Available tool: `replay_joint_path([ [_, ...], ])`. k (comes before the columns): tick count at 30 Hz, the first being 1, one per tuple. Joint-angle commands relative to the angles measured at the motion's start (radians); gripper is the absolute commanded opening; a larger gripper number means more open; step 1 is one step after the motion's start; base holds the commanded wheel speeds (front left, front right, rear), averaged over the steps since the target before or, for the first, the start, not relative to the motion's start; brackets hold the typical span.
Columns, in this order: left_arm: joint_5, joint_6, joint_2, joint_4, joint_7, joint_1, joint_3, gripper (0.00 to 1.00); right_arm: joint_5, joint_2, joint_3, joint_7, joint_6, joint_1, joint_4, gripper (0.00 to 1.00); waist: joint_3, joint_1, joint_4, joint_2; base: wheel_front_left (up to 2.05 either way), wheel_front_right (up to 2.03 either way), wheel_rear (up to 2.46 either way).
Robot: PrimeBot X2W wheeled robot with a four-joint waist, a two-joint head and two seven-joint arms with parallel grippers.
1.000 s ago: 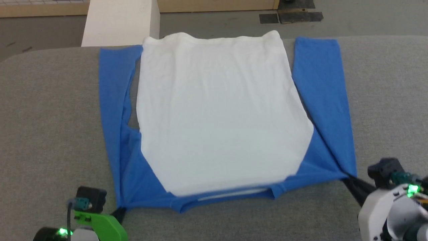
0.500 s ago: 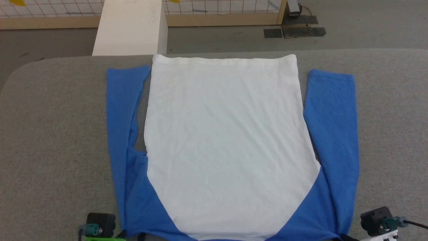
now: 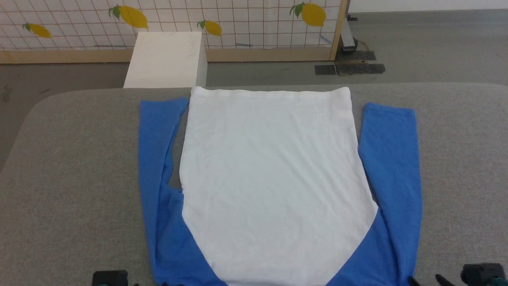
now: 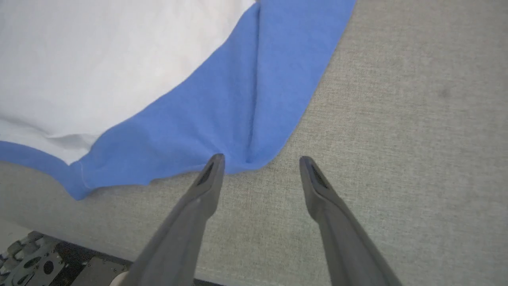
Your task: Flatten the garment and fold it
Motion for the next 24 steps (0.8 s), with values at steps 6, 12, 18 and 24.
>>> replay_joint_path([
  [6, 0.053, 0.046, 0.03, -0.009, -0.132, 0.0, 0.086, 1.0, -0.056, 0.136, -0.108, -0.203, -0.002, -0.045, -0.028, 1.0, -0.013, 0.0001, 0.009, 0.0, 0.0, 0.0, 0.0],
  [12, 0.141, -0.017, 0.02, 0.052, -0.237, -0.156, 0.127, 1.0, -0.113, 0.165, -0.125, -0.363, -0.002, -0.148, 0.006, 1.0, 0.021, 0.0001, -0.005, 0.0, 0.0, 0.0, 0.0],
  [18, 0.168, -0.191, 0.01, 0.174, -0.188, -0.445, 0.13, 1.0, -0.134, 0.169, -0.093, -0.431, -0.002, -0.261, 0.035, 1.0, 0.123, 0.0001, -0.034, 0.0, 0.0, 0.0, 0.0],
  [24, 0.189, -0.308, 0.037, 0.314, -0.063, -0.723, 0.138, 1.0, -0.14, 0.17, -0.051, -0.47, -0.002, -0.39, 0.051, 1.0, 0.261, 0.0001, -0.084, 0.0, 0.0, 0.0, 0.0],
])
